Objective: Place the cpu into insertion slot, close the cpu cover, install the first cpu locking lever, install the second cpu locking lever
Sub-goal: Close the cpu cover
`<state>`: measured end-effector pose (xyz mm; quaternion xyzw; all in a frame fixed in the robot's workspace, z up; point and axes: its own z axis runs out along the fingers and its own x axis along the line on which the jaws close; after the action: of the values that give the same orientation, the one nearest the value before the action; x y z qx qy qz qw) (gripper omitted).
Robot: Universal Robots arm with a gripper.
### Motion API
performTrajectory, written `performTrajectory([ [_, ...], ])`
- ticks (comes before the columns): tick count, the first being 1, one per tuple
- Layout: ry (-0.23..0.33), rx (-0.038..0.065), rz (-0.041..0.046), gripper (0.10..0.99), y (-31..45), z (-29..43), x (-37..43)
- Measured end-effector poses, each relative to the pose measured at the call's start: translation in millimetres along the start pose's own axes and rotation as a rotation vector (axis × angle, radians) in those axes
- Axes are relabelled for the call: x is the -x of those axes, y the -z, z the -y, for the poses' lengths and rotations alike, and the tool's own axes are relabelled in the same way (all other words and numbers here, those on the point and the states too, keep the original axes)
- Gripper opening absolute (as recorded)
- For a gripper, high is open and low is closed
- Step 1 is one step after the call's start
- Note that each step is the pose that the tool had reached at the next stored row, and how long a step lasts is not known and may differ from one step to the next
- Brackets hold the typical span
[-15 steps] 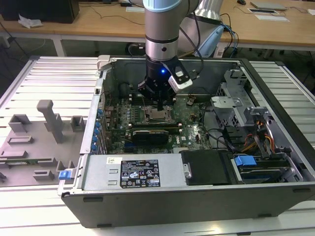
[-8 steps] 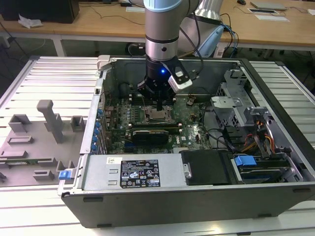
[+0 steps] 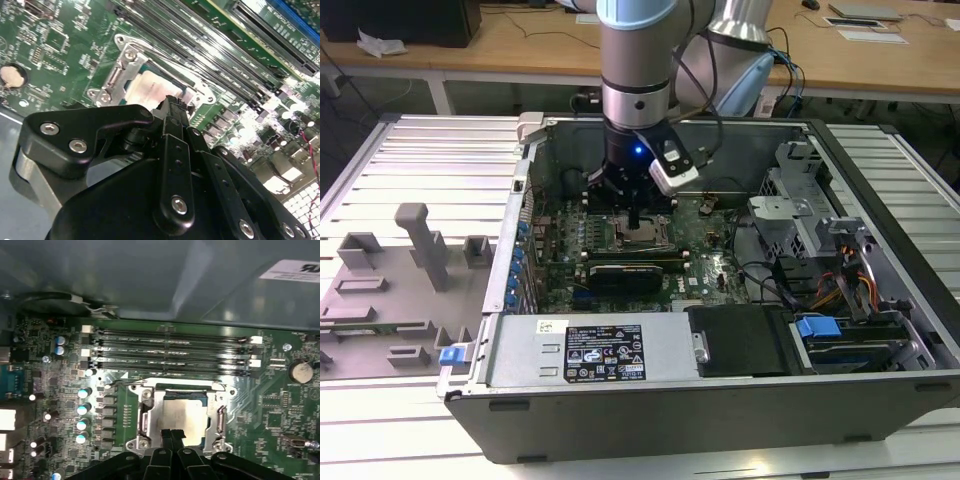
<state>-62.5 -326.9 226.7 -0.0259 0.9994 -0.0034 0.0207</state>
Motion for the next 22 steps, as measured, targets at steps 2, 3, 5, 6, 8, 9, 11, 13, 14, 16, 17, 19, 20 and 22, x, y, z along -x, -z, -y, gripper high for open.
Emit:
performTrajectory([
  [2, 0.001, 0.0, 0.0001, 0.106, -1.6, -0.1, -3.7],
  [3, 0.001, 0.0, 0.0001, 0.106, -2.6, -0.2, -5.4],
  [5, 0.004, 0.0, 0.0002, 0.106, -6.0, -0.4, -8.9],
  [6, 0.009, 0.0, 0.0004, 0.106, -7.2, -0.4, -9.6],
  [8, 0.033, 0.001, 0.0006, 0.106, -10.0, -0.5, -11.1],
  [9, 0.043, 0.002, 0.0008, 0.106, -11.0, -0.6, -12.7],
  [11, 0.064, 0.003, 0.0009, 0.106, -14.9, -0.8, -15.3],
  [13, 0.08, 0.003, 0.001, 0.106, -16.7, -0.8, -16.4],
  [14, 0.09, 0.004, 0.0012, 0.106, -17.3, -0.9, -16.4],
  [16, 0.109, 0.005, 0.0015, 0.106, -19.1, -1.0, -16.6],
  [17, 0.115, 0.005, 0.0014, 0.106, -19.6, -0.9, -16.6],
  [19, 0.123, 0.005, 0.0012, 0.106, -19.9, -0.9, -16.7],
  [20, 0.125, 0.005, 0.0012, 0.106, -19.9, -0.9, -16.7],
  [22, 0.135, 0.006, 0.0016, 0.106, -20.1, -0.9, -15.9],
])
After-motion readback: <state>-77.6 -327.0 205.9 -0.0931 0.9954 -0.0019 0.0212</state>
